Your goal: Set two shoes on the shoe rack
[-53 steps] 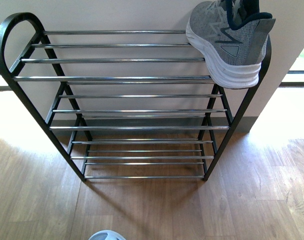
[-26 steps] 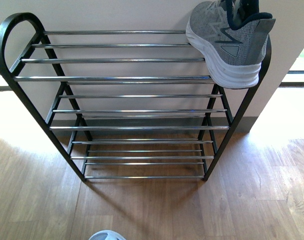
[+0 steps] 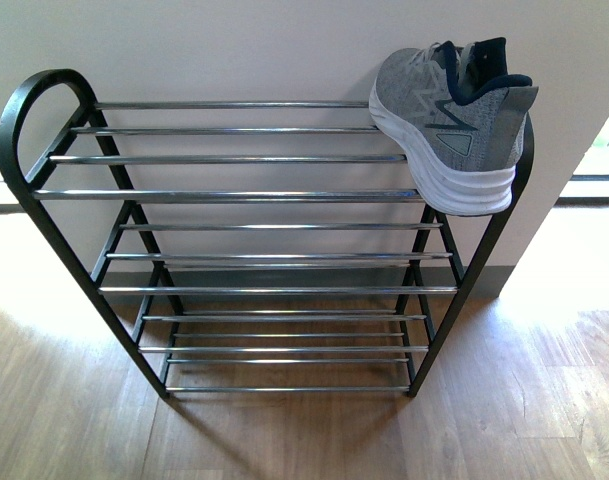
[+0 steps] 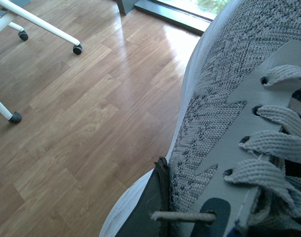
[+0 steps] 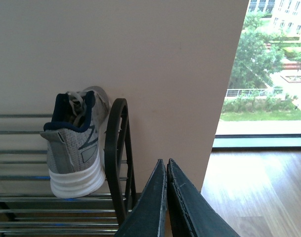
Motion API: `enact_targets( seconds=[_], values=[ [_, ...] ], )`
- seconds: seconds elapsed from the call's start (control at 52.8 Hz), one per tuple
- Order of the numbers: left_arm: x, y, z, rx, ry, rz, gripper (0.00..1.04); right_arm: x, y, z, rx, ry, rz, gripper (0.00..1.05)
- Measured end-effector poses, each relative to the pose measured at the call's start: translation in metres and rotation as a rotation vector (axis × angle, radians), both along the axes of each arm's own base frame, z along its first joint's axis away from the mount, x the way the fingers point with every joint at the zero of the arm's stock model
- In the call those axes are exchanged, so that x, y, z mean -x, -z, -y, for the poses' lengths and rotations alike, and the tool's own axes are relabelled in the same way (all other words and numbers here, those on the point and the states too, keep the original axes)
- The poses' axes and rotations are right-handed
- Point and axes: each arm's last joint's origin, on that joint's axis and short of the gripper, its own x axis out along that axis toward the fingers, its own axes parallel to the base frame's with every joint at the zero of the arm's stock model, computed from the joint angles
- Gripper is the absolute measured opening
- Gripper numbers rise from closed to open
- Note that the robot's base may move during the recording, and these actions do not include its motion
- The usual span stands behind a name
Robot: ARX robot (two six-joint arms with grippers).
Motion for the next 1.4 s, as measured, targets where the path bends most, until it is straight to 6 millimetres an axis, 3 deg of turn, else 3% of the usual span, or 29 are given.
enact_targets(
  seconds=[0.436, 1.402],
  values=[
    [0.0, 0.0, 0.0, 0.0, 0.0, 0.0, 0.02, 0.033, 0.018, 0.0, 0.0, -0.002, -0.007, 0.01],
    [0.0, 0.0, 0.0, 0.0, 0.0, 0.0, 0.02, 0.066, 0.008, 0.0, 0.0, 0.0, 0.03, 0.01]
  ],
)
